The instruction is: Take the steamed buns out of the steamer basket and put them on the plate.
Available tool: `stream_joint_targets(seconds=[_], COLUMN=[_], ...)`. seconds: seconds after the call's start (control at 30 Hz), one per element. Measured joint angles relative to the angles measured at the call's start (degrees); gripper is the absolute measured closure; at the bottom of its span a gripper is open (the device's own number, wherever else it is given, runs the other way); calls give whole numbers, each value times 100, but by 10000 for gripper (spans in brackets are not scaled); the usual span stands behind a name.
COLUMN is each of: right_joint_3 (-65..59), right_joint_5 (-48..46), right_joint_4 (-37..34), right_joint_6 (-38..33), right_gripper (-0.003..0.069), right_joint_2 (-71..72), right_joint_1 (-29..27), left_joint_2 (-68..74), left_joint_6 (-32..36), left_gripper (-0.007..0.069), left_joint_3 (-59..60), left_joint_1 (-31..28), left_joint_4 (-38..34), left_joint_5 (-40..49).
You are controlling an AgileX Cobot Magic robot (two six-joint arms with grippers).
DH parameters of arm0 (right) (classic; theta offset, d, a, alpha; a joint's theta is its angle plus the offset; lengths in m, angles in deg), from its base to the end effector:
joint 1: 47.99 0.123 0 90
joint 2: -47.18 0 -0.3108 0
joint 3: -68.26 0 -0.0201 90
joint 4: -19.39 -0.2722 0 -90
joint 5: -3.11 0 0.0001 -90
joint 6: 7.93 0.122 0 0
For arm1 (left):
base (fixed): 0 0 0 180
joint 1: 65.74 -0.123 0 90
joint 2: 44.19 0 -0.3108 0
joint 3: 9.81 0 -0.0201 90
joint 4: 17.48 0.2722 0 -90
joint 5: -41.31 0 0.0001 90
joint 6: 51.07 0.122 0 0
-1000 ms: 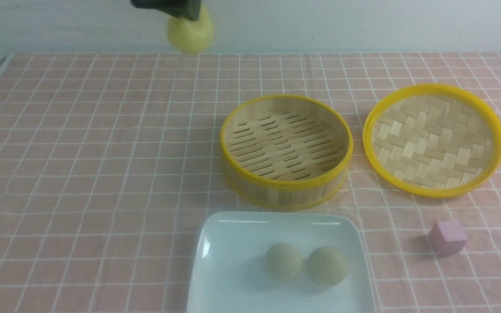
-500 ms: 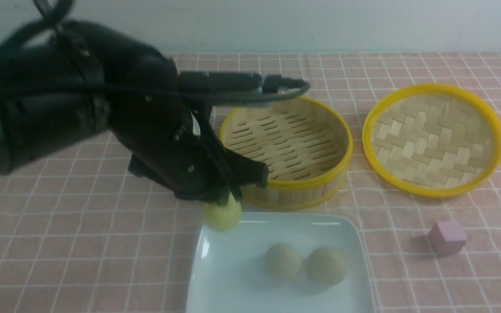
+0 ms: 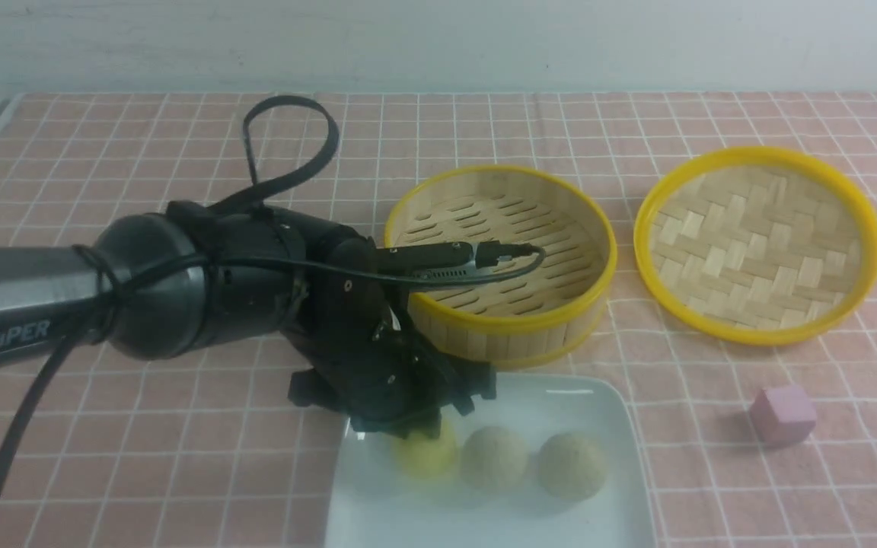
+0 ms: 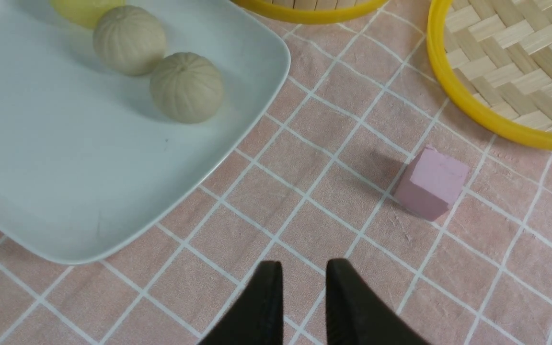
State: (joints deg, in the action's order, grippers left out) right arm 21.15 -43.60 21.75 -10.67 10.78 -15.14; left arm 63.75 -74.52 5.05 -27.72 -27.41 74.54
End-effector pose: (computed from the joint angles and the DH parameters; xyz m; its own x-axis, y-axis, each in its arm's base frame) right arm 0.0953 0.0572 0.2794 -0.5009 -0.4138 -0.7602 -0.5627 0.8231 -0.0773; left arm 0.2965 -0.2465 0.1775 -0.9492 0.0765 -0.3054 0.1694 0.9418 -0.2905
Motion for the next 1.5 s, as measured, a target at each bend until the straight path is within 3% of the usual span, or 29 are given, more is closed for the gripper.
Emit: stream_joint_targets(seconds=[0.13, 0.27, 0.47, 0.57, 0.7, 0.9, 1.07, 1.5], right_joint_3=[21, 486, 1292, 1306, 982, -385, -873, -913], right_joint_5=[-67, -837, -1749, -1776, -1237, 840, 1921, 2157], right_joint_4=[0, 6, 117, 132, 38, -167, -167, -167], right_joint_6=[0, 23, 274, 340, 552, 611, 611, 611], right_gripper=[496, 531, 666, 673, 673, 671, 667, 661], right_joint_2=[9, 187, 771, 1226, 1706, 1959, 1959, 1959], right_joint_1=[0, 0, 0, 0, 0, 0, 0, 0], left_joint_2=[-12, -111, -206, -206, -206, -206, -206, -206], left_joint_6=[0, 0, 0, 0, 0, 0, 0, 0], left_gripper=[327, 221, 190, 189, 189, 189, 189, 189], left_joint_3=[0, -6, -6, -6, -6, -6, -6, -6], left_joint_1=[0, 0, 0, 0, 0, 0, 0, 0], left_joint_4=[-11, -1, 6, 6, 6, 17, 17, 191], left_joint_5=[-17, -12, -17, -17, -12, -12, -2, -19])
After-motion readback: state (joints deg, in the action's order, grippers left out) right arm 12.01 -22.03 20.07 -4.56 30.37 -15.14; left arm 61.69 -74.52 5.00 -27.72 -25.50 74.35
